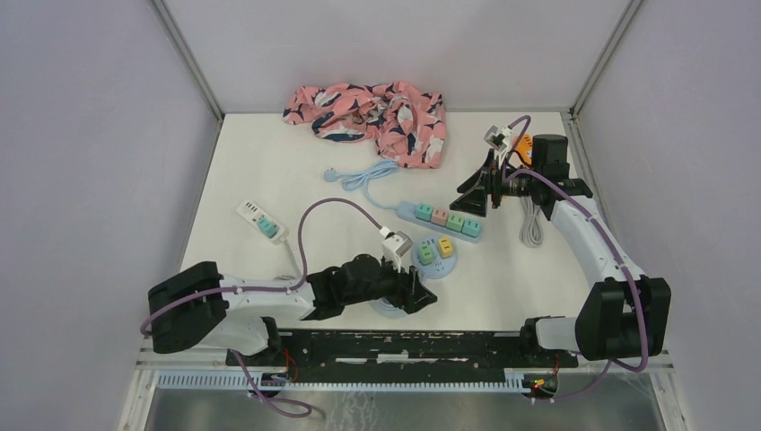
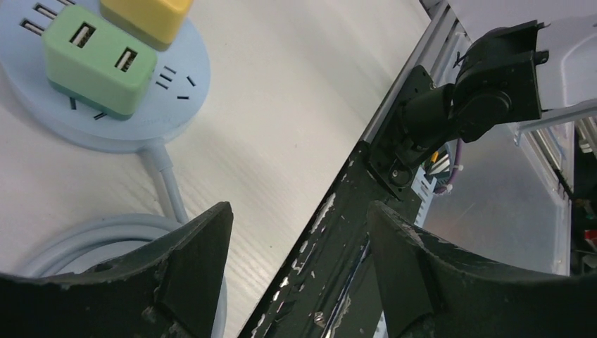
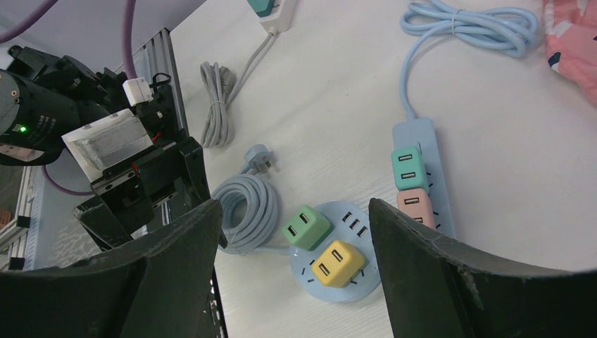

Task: Pull the plug off the socket
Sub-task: Move the socket to the center of the board.

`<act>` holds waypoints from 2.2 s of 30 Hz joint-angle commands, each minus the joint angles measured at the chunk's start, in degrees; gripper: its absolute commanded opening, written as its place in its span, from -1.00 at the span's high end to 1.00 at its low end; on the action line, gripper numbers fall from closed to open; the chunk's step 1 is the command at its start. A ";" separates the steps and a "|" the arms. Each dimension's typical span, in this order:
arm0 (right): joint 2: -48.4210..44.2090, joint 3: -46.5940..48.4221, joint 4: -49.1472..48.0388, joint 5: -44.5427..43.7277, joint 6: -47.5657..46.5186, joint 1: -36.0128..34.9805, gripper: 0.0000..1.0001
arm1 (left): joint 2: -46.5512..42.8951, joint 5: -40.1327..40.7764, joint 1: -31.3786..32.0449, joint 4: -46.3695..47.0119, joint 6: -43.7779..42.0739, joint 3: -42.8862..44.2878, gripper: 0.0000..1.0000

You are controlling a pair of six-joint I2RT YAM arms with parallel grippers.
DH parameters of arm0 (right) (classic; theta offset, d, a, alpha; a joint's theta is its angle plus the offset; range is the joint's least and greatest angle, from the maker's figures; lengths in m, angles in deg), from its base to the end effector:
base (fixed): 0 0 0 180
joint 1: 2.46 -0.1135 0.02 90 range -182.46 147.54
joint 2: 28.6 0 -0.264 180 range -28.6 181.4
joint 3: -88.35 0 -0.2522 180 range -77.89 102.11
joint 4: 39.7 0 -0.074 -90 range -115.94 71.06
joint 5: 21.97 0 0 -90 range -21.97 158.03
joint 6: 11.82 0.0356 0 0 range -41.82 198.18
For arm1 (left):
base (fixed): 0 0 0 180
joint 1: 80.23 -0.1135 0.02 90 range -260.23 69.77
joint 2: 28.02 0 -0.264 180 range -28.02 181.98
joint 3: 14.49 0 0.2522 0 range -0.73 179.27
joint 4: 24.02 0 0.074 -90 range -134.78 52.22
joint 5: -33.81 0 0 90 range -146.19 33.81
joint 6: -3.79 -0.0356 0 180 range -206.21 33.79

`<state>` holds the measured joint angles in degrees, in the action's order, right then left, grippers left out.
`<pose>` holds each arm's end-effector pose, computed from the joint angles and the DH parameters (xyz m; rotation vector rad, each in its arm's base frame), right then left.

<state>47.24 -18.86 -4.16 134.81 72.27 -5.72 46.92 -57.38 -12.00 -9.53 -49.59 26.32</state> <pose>0.2738 0.0484 0.3011 -0.7635 1.8719 1.2483 0.0970 -0.2449 0.1901 0.5931 2.0381 -1.1993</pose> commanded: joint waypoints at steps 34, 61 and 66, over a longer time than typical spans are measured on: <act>0.11 2.69 -0.60 0.65 -1.59 0.29 -0.64 | 12.22 24.27 6.80 -45.16 -1.12 17.86 0.66; -0.18 2.48 3.44 -1.09 -8.94 0.29 -0.63 | -28.60 21.61 -2.75 -5.08 -16.74 -9.44 -0.98; -0.41 1.33 2.78 -0.29 -10.69 0.21 -0.63 | -26.06 22.32 -3.59 -7.05 -16.62 -8.21 -0.99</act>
<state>47.26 -18.32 -0.44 133.06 64.27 -5.70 18.99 -36.71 -14.91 -21.73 -63.32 16.77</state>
